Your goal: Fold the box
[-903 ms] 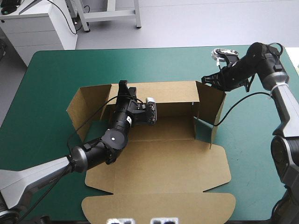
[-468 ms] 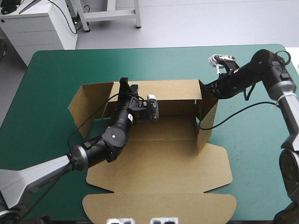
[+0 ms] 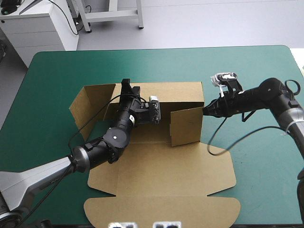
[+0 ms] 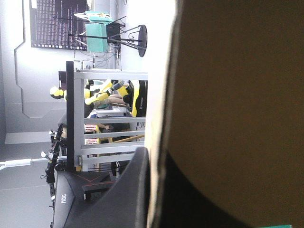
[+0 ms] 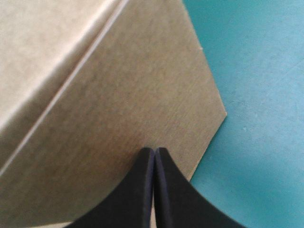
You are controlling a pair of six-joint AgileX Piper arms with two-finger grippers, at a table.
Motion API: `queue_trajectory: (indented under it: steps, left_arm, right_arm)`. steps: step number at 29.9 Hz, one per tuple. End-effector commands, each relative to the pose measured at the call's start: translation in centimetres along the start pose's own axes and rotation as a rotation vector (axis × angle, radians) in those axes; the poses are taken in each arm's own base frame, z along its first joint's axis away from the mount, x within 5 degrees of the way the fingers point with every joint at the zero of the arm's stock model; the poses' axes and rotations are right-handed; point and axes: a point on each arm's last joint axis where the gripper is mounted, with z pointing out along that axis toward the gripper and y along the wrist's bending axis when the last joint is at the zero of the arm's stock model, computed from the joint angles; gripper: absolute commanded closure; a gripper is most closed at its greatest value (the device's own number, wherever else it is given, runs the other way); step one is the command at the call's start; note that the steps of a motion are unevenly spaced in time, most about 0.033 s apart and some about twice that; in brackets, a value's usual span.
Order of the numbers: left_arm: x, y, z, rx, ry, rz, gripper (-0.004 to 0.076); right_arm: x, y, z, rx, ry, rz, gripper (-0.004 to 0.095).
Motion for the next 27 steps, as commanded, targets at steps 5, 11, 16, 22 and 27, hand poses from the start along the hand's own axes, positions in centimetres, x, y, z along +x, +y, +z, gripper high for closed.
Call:
queue_trajectory:
  steps: [5,11,16,22,27]
  left_arm:
    - [0.1,2.4,-0.8,-0.082,-0.013,-0.031,0.0732]
    - [0.0,2.4,-0.8,-0.075,-0.02,-0.035,0.0732]
    - [0.0,2.4,-0.8,-0.073,-0.016,-0.04,0.0732]
    - [0.2,2.4,-0.8,-0.079,-0.003,-0.043,0.0732]
    - [0.2,2.4,-0.8,-0.079,-0.002,-0.043,0.0732]
  right_arm:
    - [0.6,2.5,-0.3,-0.081,-0.167,-0.036,0.0925]
    - [0.3,6.1,1.7,-0.111,-0.171,-0.119,0.0924]
    - [0.4,8.1,2.6,-0.136,-0.165,-0.146,0.0924]
    - [0.8,8.8,2.1,-0.174,-0.136,-0.168,0.0924]
    - [0.9,9.3,0.5,-0.131,-0.152,-0.2,0.0924]
